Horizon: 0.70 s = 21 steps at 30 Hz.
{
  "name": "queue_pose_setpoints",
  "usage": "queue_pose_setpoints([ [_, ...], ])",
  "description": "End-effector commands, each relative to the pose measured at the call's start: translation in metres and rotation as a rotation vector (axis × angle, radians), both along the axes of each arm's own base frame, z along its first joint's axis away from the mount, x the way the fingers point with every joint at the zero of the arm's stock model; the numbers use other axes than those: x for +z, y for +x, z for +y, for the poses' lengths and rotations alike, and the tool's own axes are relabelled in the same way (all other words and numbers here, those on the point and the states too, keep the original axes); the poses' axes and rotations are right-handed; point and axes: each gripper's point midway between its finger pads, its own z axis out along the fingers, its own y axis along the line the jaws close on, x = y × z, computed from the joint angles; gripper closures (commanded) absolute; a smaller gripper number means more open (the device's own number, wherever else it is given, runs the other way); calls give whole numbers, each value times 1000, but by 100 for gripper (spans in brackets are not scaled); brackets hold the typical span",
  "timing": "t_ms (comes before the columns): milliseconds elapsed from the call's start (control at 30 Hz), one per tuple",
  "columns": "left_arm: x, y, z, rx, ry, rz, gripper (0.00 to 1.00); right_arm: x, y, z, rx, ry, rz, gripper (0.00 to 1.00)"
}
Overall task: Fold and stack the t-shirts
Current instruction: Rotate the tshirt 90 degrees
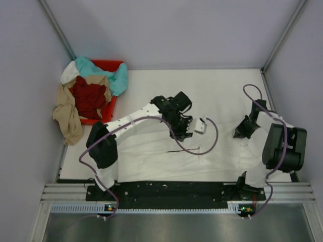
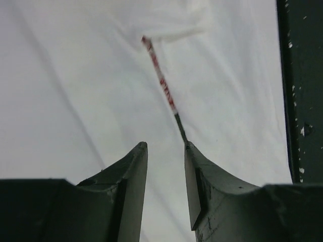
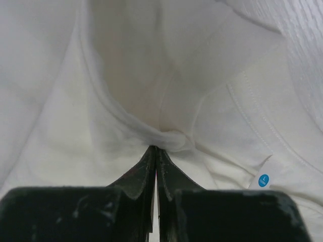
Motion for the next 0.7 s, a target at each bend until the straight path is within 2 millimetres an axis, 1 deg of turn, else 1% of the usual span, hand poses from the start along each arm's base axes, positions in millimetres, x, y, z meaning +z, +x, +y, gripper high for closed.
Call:
queue_pose_setpoints([
  [0,10,53,74,279,46,-54,60,-14,39,-15,-54,-26,-1,100],
  [33,8,62,90,333,62,-60,60,-13,52,-17,-57,-25,-10,100],
  [67,5,70,109,388,82,-62,60,-8,73,-21,-63,-23,-36,100],
  [133,-3,81,142,485,123,-55,60,-6,107,-23,-79,-3,-65,100],
  [167,-7,83,156,523,141,-49,60,-3,130,-22,-79,14,-92,100],
  [233,-14,87,182,600,167,-23,60,-4,174,-13,-68,66,-131,100],
  [267,-19,86,191,626,177,-4,60,1,200,-5,-52,103,-166,100],
  [300,-23,86,198,651,183,9,60,-3,220,7,-34,153,-173,100],
  [333,-27,84,202,669,189,22,60,1,244,19,-8,189,-196,100],
  [367,-31,84,205,687,193,27,60,-4,260,30,11,206,-197,100],
  [433,-40,84,210,712,209,25,60,21,295,41,41,192,-276,100],
  [467,-44,83,210,716,215,30,60,36,305,42,48,179,-320,100],
  [500,-47,83,210,722,217,36,61,53,314,40,50,159,-362,100],
  [567,-52,86,210,730,220,39,60,86,322,33,75,111,-438,100],
  [633,-58,90,211,736,230,27,60,113,316,23,100,47,-486,100],
  [667,-61,93,212,742,236,20,61,123,308,16,102,13,-492,100],
])
